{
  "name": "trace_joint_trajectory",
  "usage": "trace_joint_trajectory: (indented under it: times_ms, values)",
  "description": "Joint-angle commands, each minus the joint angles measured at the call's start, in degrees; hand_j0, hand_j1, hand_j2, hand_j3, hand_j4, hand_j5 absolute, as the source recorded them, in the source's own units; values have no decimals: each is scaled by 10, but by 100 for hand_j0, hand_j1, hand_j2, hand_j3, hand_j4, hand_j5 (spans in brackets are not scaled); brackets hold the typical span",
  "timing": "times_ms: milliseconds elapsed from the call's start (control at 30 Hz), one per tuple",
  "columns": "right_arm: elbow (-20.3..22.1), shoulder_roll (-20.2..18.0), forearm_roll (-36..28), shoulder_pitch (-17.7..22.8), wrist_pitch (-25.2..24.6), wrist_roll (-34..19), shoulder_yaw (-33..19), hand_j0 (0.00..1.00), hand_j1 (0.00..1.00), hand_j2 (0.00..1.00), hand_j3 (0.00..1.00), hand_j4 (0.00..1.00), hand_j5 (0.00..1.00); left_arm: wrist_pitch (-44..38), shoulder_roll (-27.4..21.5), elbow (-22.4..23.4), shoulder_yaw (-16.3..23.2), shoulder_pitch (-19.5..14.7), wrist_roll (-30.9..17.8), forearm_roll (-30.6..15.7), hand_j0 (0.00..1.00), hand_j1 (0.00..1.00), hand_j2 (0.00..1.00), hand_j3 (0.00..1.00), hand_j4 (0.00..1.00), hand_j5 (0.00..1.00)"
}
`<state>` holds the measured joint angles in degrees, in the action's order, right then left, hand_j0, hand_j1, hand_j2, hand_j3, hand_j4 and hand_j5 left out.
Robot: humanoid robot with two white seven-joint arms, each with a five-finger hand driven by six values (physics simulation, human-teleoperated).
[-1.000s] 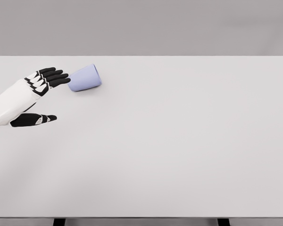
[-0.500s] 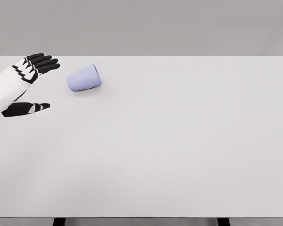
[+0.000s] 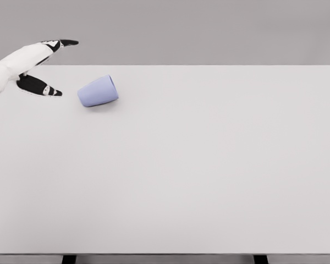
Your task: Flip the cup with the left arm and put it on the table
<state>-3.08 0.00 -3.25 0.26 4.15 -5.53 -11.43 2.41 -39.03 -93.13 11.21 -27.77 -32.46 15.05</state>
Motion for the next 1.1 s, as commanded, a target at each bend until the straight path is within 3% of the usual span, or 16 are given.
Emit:
trace_joint_trajectory:
  times_ms: [0, 100, 233, 300, 333, 500, 600, 800, 1000, 1067]
  values:
    - [0, 0, 0, 0, 0, 0, 0, 100, 100, 100, 100, 100, 100, -106, 39, 17, 1, -4, -25, -10, 100, 100, 100, 100, 100, 100]
    - [0, 0, 0, 0, 1, 0, 0, 100, 100, 100, 100, 100, 100, -166, 64, 26, 3, -18, -25, -21, 100, 100, 100, 100, 100, 100]
    - [0, 0, 0, 0, 0, 0, 0, 100, 100, 100, 100, 100, 100, -167, 85, 30, 35, -41, -25, -17, 100, 100, 100, 100, 100, 100]
    - [0, 0, 0, 0, 0, 0, 0, 100, 100, 100, 100, 100, 100, -169, 104, 78, 68, -81, -25, -13, 100, 100, 100, 100, 100, 100]
    - [0, 0, 0, 0, 0, 0, 0, 100, 100, 100, 100, 100, 100, -171, 113, 94, 69, -84, -25, -13, 100, 100, 100, 100, 100, 100]
    - [0, 0, 0, 0, 1, 0, 0, 100, 100, 100, 100, 100, 100, -315, 144, 103, 69, -87, -25, 0, 100, 100, 100, 100, 100, 100]
    - [0, 0, 0, 0, 1, 0, 0, 100, 100, 100, 100, 100, 100, -359, 184, 105, 67, -91, -25, 70, 100, 100, 100, 100, 100, 100]
    - [0, 0, 0, 0, 0, 0, 0, 100, 100, 100, 100, 100, 100, -355, 213, 105, 69, -94, -25, 137, 100, 100, 100, 100, 100, 100]
    - [0, 0, 0, 0, 0, 0, 0, 100, 100, 100, 100, 100, 100, -353, 220, 108, 99, -95, -25, 149, 100, 100, 100, 100, 100, 100]
    - [0, 0, 0, 0, 1, 0, 0, 100, 100, 100, 100, 100, 100, -352, 225, 143, 102, -106, -25, 150, 100, 100, 100, 100, 100, 100]
